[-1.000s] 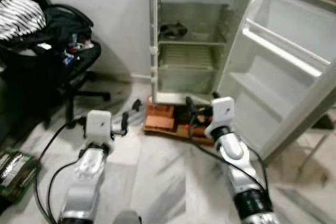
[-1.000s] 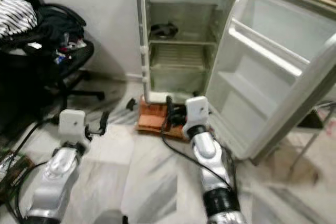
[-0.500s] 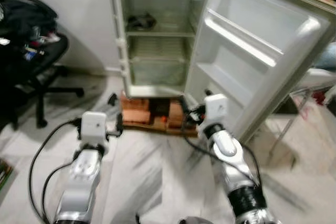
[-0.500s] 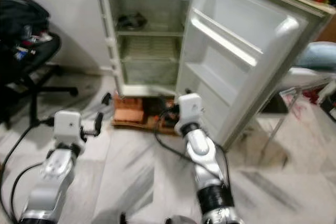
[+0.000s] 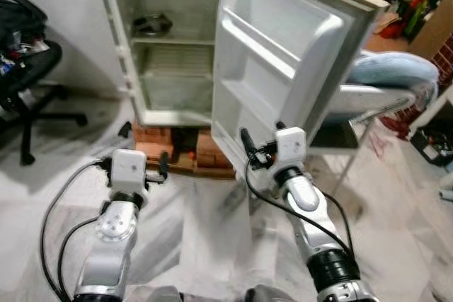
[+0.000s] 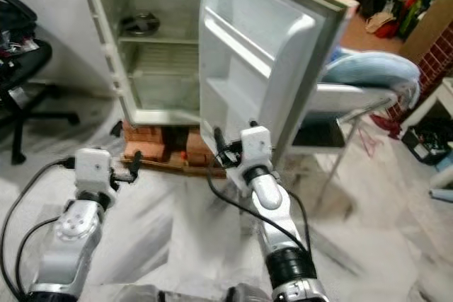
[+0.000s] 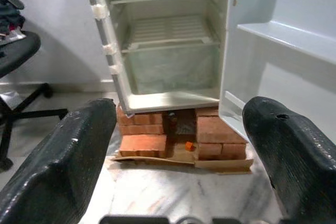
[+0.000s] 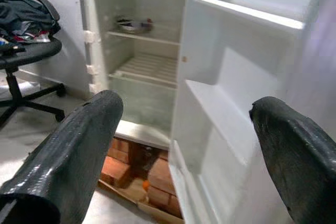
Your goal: Restocking fridge
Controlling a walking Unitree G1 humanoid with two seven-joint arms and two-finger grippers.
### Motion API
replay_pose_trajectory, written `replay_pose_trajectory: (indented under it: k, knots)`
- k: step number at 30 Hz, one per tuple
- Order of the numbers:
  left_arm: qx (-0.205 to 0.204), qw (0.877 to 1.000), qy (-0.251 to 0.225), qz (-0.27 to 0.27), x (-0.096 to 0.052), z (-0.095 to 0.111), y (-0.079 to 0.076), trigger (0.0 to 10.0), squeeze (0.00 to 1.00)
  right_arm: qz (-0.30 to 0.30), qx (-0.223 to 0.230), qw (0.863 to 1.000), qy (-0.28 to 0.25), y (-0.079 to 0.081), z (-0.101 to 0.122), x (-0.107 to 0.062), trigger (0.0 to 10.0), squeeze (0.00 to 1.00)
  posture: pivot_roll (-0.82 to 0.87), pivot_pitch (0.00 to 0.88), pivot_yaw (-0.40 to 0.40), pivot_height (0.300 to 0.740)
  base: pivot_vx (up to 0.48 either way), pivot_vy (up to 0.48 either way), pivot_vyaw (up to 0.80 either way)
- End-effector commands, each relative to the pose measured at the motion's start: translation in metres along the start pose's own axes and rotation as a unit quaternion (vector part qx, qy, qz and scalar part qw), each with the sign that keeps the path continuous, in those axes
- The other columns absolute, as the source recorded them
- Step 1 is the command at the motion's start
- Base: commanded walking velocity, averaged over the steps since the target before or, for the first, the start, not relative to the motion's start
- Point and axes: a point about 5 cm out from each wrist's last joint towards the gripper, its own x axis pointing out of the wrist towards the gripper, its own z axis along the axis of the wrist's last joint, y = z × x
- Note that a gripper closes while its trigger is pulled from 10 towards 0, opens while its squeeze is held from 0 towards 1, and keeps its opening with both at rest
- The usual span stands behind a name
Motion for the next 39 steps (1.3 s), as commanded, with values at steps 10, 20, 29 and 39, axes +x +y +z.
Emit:
replay_pose_trajectory:
  k: [10,20,29,39]
  knots:
    - [-0.012,1.0,0.001,-0.008,0.001,0.002,-0.006,10.0,0.0,-0.012,-0.006,1.0,0.003,-0.011,0.0,0.0,10.0,0.0,0.11,0.057,-0.018,0.74,0.465,-0.024,0.0]
    - [-0.017,1.0,-0.002,-0.006,0.002,0.003,-0.006,10.0,0.0,-0.024,-0.012,1.0,-0.002,-0.015,0.003,0.004,10.0,0.0,0.12,0.054,-0.021,0.74,0.24,0.0,0.0]
    - [-0.019,0.999,0.032,-0.022,-0.009,-0.006,-0.003,10.0,0.0,-0.032,-0.009,0.999,0.0,-0.021,0.004,0.005,10.0,0.0,0.13,0.051,-0.021,0.74,0.0,0.0,0.0]
    - [-0.072,0.982,0.169,-0.03,-0.048,-0.043,0.004,10.0,0.0,0.02,0.034,0.999,-0.02,-0.037,0.034,0.045,10.0,0.0,0.17,0.049,-0.025,0.74,0.0,0.0,0.0]
